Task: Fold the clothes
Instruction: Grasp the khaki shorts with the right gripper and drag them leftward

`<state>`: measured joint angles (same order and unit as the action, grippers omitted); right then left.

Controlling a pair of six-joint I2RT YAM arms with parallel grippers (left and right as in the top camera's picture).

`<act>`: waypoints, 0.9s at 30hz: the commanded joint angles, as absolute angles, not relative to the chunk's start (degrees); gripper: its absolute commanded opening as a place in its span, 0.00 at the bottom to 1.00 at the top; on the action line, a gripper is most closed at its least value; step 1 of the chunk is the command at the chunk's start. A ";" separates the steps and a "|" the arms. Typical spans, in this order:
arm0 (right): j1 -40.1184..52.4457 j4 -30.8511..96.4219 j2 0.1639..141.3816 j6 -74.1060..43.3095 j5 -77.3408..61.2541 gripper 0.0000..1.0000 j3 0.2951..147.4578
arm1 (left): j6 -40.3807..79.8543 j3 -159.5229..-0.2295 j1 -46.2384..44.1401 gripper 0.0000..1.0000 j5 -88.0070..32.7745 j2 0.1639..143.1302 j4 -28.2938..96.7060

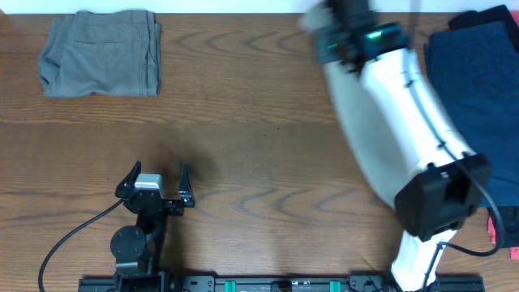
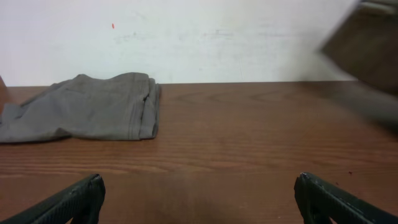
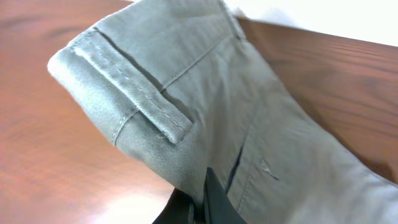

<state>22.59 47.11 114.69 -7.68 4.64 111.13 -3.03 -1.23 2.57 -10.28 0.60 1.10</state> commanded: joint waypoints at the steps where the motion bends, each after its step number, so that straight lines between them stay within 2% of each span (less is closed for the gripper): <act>1: 29.30 47.16 115.70 -8.75 2.09 0.01 110.67 | -3.40 -0.23 2.83 0.98 -10.87 0.23 2.92; 11: 41.41 51.27 116.38 -10.66 -5.45 0.01 110.67 | -3.40 -0.23 2.83 0.98 -10.87 0.23 2.92; 13: 42.81 52.34 116.36 -10.66 -5.43 0.11 110.67 | -3.40 -0.23 2.83 0.98 -10.87 0.23 2.92; 20: 44.60 56.16 116.29 -10.22 -14.26 0.13 110.67 | -3.40 -0.23 2.83 0.98 -10.87 0.23 2.92; 24: 43.46 61.32 114.87 -10.02 -12.14 0.18 110.67 | -3.40 -0.23 2.83 0.98 -10.87 0.23 2.92; 25: 42.81 62.63 114.39 -10.04 -11.03 0.21 110.67 | -3.40 -0.23 2.83 0.98 -10.87 0.23 2.92; 27: 40.53 66.22 112.81 -10.31 -7.03 0.37 110.67 | -3.40 -0.23 2.83 0.98 -10.87 0.23 2.92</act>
<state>43.64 63.92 115.96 -10.44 -11.09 110.83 -3.05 -1.23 2.57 -10.28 0.60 1.10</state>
